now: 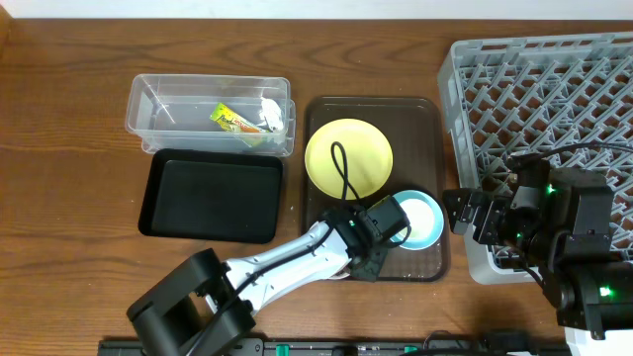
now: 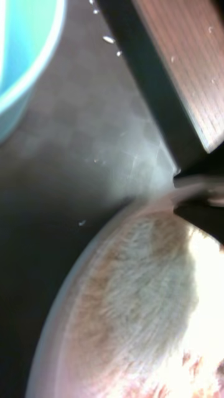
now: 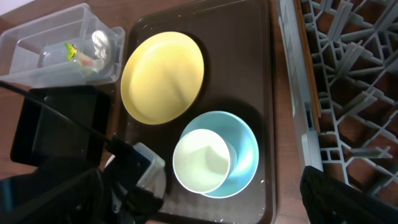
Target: Sort waste into correct bins and load items into the dishwasher rack
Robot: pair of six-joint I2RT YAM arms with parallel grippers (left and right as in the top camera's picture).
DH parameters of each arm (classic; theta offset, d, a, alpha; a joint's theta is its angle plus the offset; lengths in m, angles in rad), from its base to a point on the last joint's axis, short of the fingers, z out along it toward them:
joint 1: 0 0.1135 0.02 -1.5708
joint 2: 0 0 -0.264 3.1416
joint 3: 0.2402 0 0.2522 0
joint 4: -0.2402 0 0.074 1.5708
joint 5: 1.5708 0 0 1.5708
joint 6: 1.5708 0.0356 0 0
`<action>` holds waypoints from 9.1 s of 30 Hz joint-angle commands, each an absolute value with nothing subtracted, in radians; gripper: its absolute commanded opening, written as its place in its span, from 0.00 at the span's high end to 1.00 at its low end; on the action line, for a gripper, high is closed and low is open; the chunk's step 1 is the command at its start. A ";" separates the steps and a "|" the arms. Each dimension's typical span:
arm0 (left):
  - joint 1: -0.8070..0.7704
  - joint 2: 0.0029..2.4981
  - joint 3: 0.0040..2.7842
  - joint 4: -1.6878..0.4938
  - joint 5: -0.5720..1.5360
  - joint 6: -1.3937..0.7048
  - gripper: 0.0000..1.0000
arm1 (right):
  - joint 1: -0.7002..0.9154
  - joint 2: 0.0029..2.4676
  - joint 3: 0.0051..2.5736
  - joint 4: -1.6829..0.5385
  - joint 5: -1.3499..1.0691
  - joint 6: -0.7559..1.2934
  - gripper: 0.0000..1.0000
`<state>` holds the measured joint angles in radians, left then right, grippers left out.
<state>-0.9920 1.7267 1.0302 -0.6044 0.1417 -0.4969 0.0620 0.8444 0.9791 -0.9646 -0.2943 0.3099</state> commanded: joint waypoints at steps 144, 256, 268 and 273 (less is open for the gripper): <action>-0.582 1.071 1.008 -0.641 0.137 -0.430 0.29 | 0.187 1.021 0.957 -0.991 -0.250 0.299 0.34; -0.162 1.215 1.031 -0.268 1.508 -0.421 0.94 | 0.381 1.060 0.997 -0.342 -1.033 0.219 0.18; -0.163 1.215 1.031 -0.268 1.518 -0.421 0.93 | 0.383 1.052 0.997 -0.319 -1.032 0.231 0.41; -0.163 1.215 1.031 -0.268 1.519 -0.421 0.92 | 0.352 1.036 0.997 -0.332 -1.032 0.228 0.39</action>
